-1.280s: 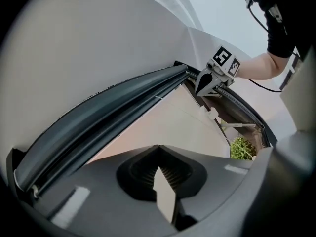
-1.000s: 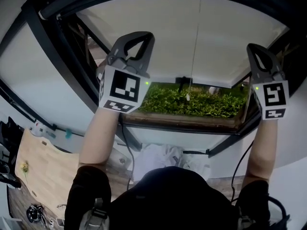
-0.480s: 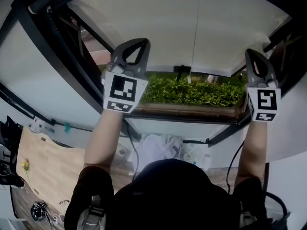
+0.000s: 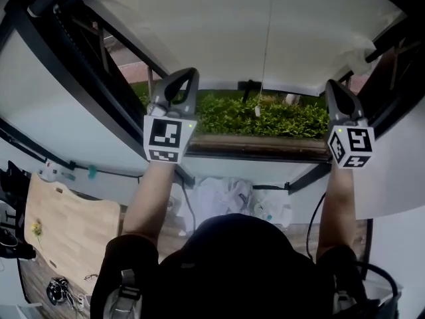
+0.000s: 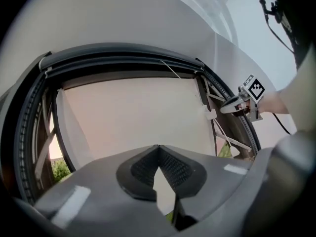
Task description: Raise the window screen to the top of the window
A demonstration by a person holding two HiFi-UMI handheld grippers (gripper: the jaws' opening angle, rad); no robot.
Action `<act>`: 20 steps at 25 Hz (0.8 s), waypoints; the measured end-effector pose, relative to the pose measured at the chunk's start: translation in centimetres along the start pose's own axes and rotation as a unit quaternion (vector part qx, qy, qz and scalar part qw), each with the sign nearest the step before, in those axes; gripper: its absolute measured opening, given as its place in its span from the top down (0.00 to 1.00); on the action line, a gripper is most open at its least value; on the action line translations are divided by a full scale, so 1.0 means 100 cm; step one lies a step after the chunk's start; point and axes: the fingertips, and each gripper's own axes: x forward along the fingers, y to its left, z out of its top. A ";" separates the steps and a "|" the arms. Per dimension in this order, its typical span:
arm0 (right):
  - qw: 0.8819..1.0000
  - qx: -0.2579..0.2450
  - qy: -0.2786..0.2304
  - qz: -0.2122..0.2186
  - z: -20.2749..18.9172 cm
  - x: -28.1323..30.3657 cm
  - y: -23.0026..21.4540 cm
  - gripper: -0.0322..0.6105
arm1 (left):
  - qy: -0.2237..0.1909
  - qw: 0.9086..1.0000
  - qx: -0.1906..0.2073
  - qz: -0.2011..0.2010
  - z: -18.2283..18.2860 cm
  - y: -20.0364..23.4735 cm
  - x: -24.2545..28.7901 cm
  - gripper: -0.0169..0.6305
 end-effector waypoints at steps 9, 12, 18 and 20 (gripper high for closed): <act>0.998 0.053 0.037 0.005 -0.066 -0.011 0.028 0.95 | 0.031 0.998 -0.046 0.003 -0.060 -0.022 -0.013 0.96; 0.997 0.064 0.044 0.012 -0.083 -0.017 0.036 0.95 | 0.038 0.997 -0.065 0.001 -0.077 -0.033 -0.019 0.96; 0.992 0.097 0.075 0.017 -0.123 -0.028 0.049 0.95 | 0.042 0.995 -0.085 -0.006 -0.098 -0.052 -0.029 0.96; 0.992 0.097 0.084 0.016 -0.135 -0.032 0.052 0.95 | 0.045 0.996 -0.081 -0.006 -0.105 -0.059 -0.032 0.96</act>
